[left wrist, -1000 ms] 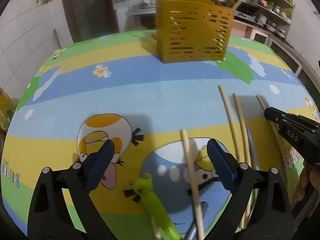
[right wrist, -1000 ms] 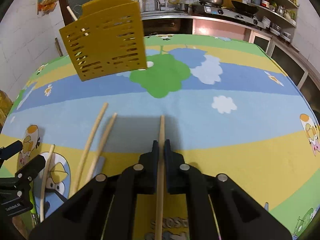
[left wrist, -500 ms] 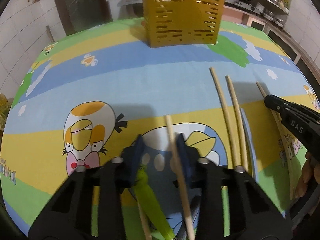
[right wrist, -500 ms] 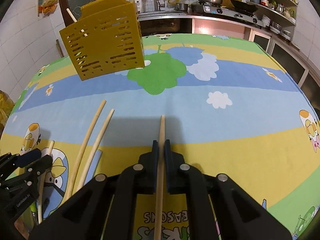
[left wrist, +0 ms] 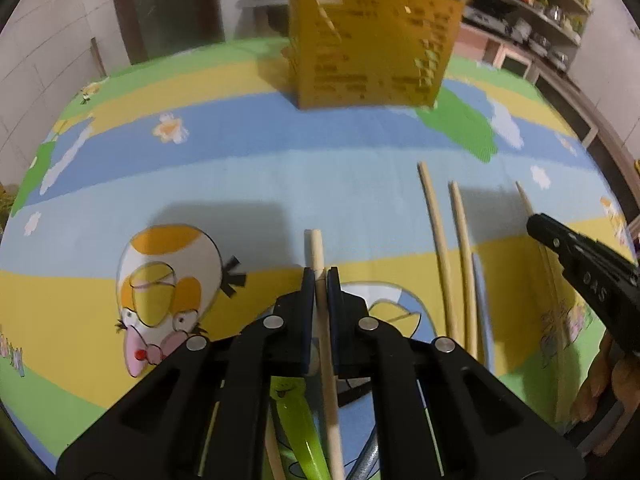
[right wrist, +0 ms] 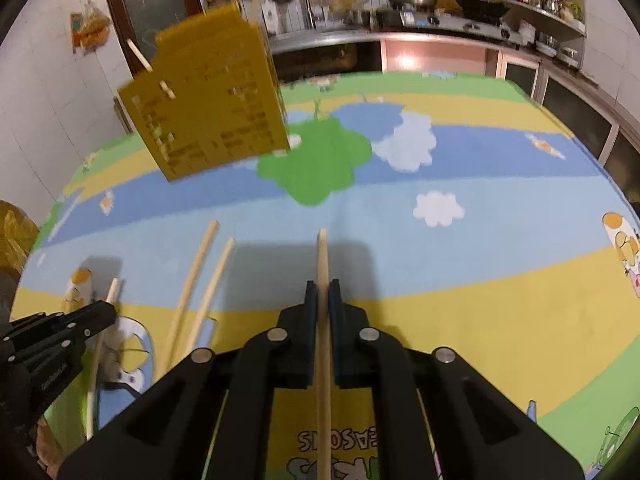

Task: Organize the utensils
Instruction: 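Lift both held chopsticks and carry them over the yellow caddy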

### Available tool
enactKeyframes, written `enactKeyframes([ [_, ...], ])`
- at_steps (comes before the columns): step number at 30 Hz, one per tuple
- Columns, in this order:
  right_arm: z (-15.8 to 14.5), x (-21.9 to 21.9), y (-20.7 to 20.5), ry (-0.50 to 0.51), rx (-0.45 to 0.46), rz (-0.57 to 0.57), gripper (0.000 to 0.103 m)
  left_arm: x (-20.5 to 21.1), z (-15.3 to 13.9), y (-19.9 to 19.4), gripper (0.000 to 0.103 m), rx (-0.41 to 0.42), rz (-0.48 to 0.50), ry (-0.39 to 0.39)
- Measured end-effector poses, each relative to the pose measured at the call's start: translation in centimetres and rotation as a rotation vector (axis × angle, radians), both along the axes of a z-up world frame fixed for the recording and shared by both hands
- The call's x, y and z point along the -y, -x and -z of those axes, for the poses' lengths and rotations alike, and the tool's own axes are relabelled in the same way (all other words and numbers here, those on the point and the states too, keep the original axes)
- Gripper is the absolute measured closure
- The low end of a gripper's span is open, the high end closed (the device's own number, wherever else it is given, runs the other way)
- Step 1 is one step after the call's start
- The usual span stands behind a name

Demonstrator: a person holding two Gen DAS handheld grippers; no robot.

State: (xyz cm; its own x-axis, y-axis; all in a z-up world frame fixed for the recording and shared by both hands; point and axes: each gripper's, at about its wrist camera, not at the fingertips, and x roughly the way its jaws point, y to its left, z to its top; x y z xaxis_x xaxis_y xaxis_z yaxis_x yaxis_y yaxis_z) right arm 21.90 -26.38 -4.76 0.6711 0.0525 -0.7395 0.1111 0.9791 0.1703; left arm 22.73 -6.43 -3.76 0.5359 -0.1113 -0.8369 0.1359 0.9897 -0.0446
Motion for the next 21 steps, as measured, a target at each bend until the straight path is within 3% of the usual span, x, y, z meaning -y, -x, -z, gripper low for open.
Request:
enactKeyframes([
  [5, -3.4, 0.4, 1.4, -0.051, 0.146, 0.007, 0.097, -0.9, -3.8, 0.9, 0.099, 0.14, -0.033, 0.036],
  [13, -7.6, 0.4, 3.8, -0.035, 0.376, 0.015, 0.097, -2.6, -9.4, 2.9, 0.099, 0.387, -0.084, 0.114],
  [21, -9.1, -0.7, 5.5, 0.03, 0.485, 0.001, 0.097, -3.7, -10.9, 4.3, 0.098, 0.512, -0.104, 0.165],
])
